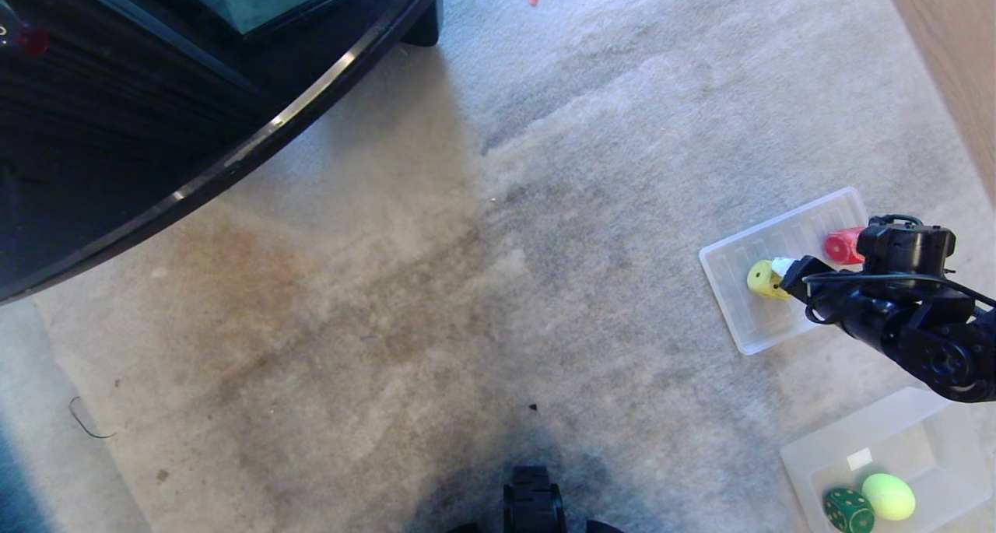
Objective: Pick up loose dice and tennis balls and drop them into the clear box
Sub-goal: Pick up toys out of the box
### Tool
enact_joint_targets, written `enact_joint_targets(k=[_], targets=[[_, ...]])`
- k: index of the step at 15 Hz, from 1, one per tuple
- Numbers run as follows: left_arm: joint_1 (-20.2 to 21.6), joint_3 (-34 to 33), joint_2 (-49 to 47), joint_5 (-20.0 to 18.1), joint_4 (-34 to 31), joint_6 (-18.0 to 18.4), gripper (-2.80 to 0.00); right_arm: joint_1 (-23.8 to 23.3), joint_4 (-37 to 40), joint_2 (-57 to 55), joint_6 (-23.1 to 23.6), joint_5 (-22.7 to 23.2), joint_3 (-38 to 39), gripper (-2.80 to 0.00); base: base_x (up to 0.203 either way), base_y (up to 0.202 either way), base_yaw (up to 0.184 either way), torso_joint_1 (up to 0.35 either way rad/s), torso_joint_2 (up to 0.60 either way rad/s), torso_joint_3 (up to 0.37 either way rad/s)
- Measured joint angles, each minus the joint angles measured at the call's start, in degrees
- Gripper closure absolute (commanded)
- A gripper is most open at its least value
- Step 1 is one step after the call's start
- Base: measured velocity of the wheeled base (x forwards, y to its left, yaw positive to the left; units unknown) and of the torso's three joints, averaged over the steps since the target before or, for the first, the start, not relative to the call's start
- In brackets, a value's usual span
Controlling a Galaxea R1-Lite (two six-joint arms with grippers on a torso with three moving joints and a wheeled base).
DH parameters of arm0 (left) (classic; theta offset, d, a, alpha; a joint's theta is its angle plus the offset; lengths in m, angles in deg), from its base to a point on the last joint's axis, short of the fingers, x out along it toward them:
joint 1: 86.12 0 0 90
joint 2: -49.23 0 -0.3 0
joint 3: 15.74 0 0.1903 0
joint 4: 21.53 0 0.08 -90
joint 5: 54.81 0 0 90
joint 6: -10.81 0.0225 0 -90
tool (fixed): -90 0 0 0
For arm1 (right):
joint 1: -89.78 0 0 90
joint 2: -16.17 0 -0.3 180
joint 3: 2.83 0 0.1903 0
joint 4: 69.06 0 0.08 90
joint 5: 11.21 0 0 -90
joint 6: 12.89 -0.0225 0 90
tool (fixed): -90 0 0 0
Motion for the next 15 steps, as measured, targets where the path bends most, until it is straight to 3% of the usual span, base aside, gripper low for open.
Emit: enact_joint_targets(k=[4,10,11,15], targets=[[0.0,0.0,0.0,0.02,0.0,-0.01,0.0,0.11,0.08,0.7,-3.64,4.61,0.22,-2.8,0.0,0.0,0.0,0.0,0.0,0.0],[-0.02,0.0,0.0,0.0,-0.02,-0.02,0.0,-0.48,0.0,-3.32,-4.17,5.26,-3.05,-2.8,0.0,0.0,0.0,0.0,0.0,0.0],[-0.02,0.0,0.0,0.0,0.0,-0.05,0.0,-0.52,-0.01,-4.14,-4.19,5.22,-3.66,0.0,0.0,0.0,0.0,0.0,0.0,0.0],[-0.02,0.0,0.0,0.0,-0.02,-0.04,0.0,-0.59,-0.67,-7.0,-5.44,5.22,-5.17,0.0,0.0,0.0,0.0,0.0,0.0,0.0]])
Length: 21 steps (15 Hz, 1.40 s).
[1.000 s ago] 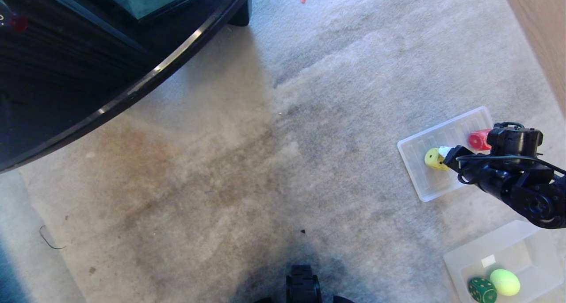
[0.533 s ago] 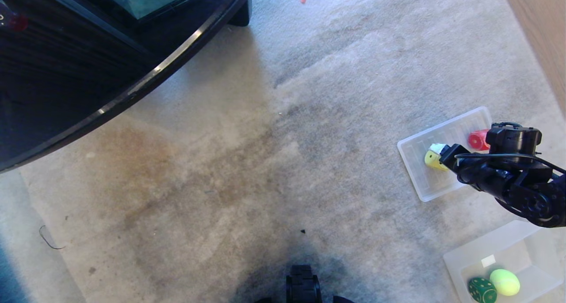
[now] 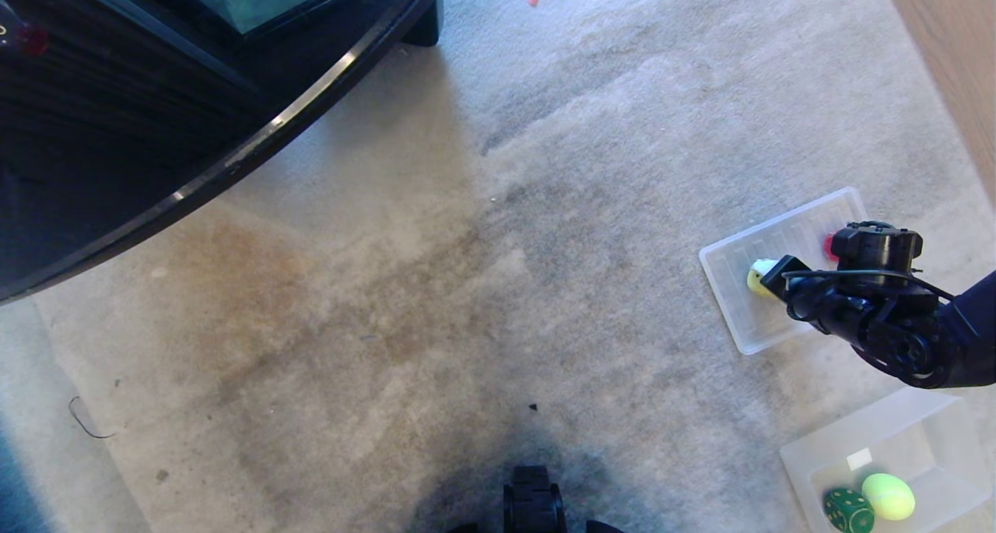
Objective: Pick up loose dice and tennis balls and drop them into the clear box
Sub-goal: Pick up toys out of the box, then put the toys in the box
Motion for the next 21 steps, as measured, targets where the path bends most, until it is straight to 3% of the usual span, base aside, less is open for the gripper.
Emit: enact_joint_targets(k=[4,8,16,21], targets=[[0.0,0.0,0.0,0.0,0.02,0.02,0.0,0.03,0.84,1.24,0.6,-0.05,0.96,0.0,0.0,0.0,0.0,0.0,0.0,0.0],[0.0,0.0,0.0,0.0,0.0,-0.03,0.0,0.11,8.6,14.74,5.19,0.89,6.76,0.0,0.0,0.0,0.0,0.0,0.0,0.0],[0.0,0.0,0.0,0.0,0.02,-0.03,0.0,0.91,36.51,73.36,24.72,4.28,33.52,0.0,0.0,0.0,0.0,0.0,0.0,0.0],[0.02,0.0,0.0,-0.02,0.02,0.0,0.0,1.24,52.02,102.55,37.08,6.55,43.35,0.0,0.0,0.0,0.0,0.0,0.0,0.0]])
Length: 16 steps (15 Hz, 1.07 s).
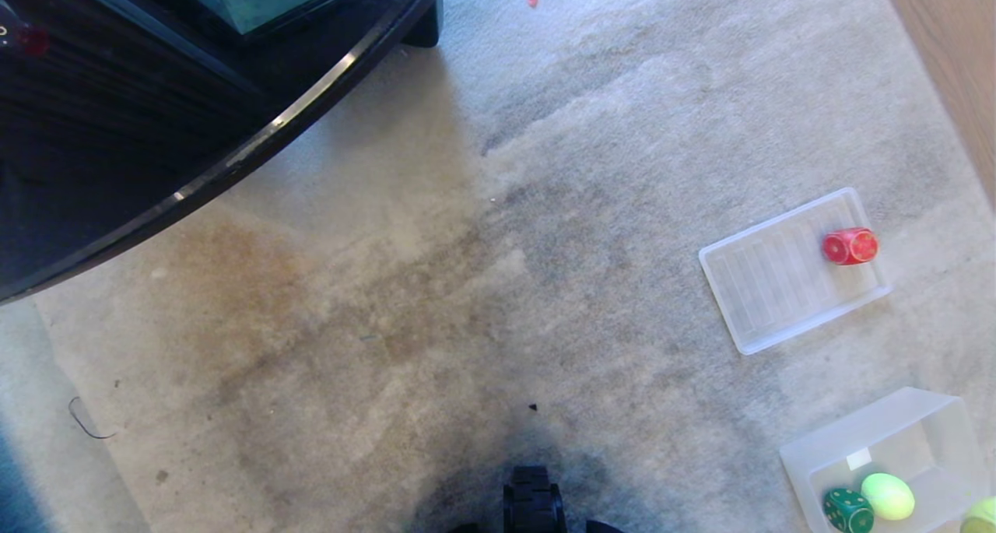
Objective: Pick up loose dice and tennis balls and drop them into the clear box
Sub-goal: Put the toys in the box
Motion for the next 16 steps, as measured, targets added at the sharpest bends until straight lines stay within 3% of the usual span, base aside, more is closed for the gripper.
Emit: enact_joint_targets(k=[3,8,10,16], targets=[[-0.02,0.0,0.0,0.0,-0.02,-0.02,0.0,0.93,1.98,9.45,3.86,1.79,1.9,0.0,0.0,0.0,0.0,0.0,0.0,0.0],[-0.02,0.0,0.0,0.0,-0.02,-0.02,0.0,1.23,1.78,13.17,2.64,1.7,2.48,0.0,0.0,0.0,0.0,0.0,0.0,0.0],[-0.02,0.0,0.0,-0.58,-0.02,1.56,0.0,1.23,1.86,13.51,2.64,1.7,2.55,0.0,0.0,0.0,0.0,0.0,0.0,0.0],[0.0,0.0,0.0,-0.29,-0.05,0.82,0.0,1.23,1.97,13.73,2.6,1.63,2.55,0.0,0.0,0.0,0.0,0.0,0.0,0.0]])
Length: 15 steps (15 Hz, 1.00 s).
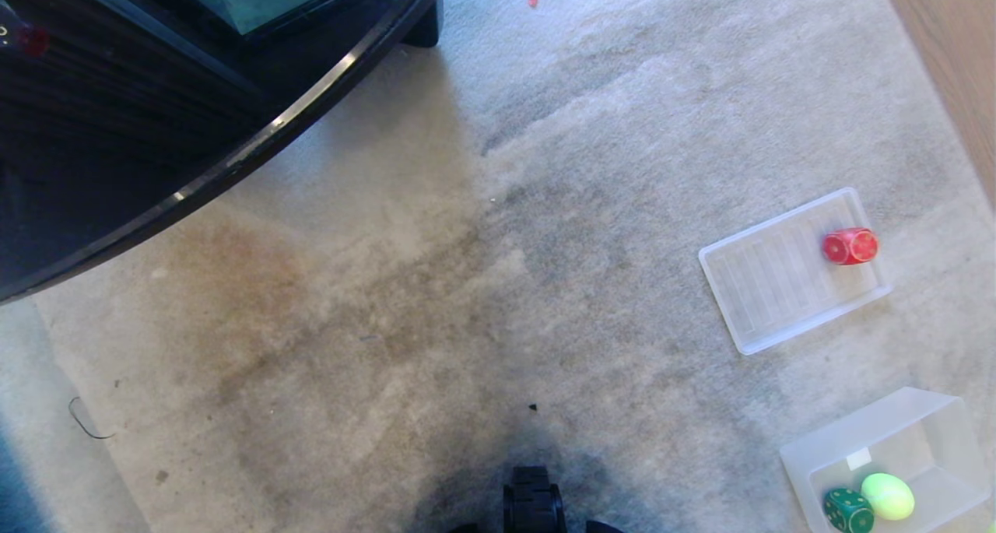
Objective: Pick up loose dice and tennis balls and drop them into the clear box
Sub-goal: Put the toys in the box
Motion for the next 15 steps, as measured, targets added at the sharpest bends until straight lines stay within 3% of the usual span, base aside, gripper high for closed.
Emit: enact_joint_targets(k=[11,15], targets=[[-0.02,0.0,0.0,0.39,0.02,-0.62,0.0,0.0,0.05,-0.02,0.17,0.04,0.0,0.0,0.0,0.0,0.0,0.001,0.0,0.148],[-0.02,0.0,0.0,0.33,0.02,-0.24,0.0,0.0,0.05,-0.05,0.19,0.04,0.0,0.0,0.0,0.0,0.0,0.0,0.0,0.031]])
